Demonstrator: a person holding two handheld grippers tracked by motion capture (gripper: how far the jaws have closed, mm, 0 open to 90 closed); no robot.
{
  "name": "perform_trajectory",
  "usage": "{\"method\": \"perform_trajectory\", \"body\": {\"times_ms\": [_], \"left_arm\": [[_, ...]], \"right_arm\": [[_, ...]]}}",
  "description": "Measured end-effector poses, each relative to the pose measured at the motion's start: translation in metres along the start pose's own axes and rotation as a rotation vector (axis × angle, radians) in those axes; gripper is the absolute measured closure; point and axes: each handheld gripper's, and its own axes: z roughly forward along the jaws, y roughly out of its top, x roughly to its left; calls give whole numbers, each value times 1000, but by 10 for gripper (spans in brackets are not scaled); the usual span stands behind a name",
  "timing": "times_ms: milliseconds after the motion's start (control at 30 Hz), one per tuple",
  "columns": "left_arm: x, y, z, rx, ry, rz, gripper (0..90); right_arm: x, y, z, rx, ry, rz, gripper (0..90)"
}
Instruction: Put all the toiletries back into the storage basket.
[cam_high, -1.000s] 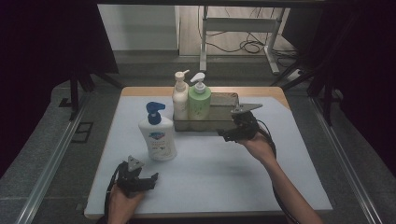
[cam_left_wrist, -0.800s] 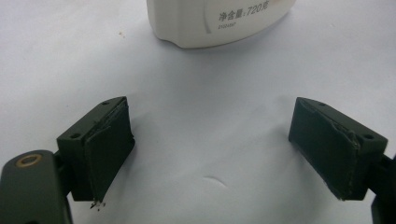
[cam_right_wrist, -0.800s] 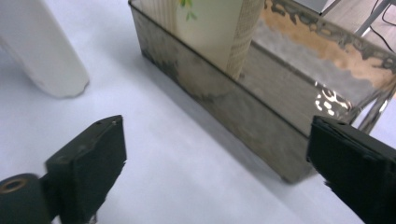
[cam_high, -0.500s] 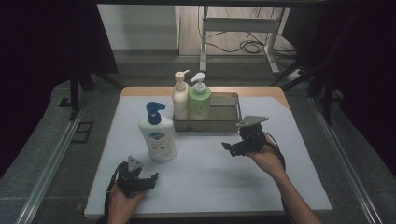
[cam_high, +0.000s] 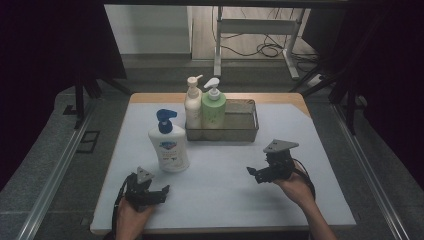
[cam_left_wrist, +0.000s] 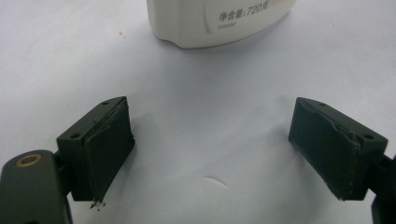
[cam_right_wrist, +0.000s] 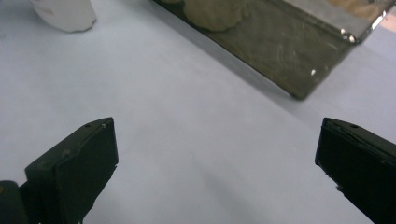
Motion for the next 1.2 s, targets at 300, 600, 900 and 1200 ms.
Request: {"method": "perform_trajectory", "body": {"times_ms": [300, 600, 900, 1200], "left_arm": [[0, 0, 0, 0, 0, 0, 130], [0, 0, 0, 1, -1, -1, 130], [0, 1, 0, 1, -2, 0, 132], [2, 2, -1, 11, -5, 5, 152]], "right_arm": [[5, -26, -3, 20, -7, 24, 0], [9, -54, 10, 63, 7, 42, 0], [8, -72, 22, 79, 28, 61, 0], [9, -72, 22, 77, 21, 53, 0]]}}
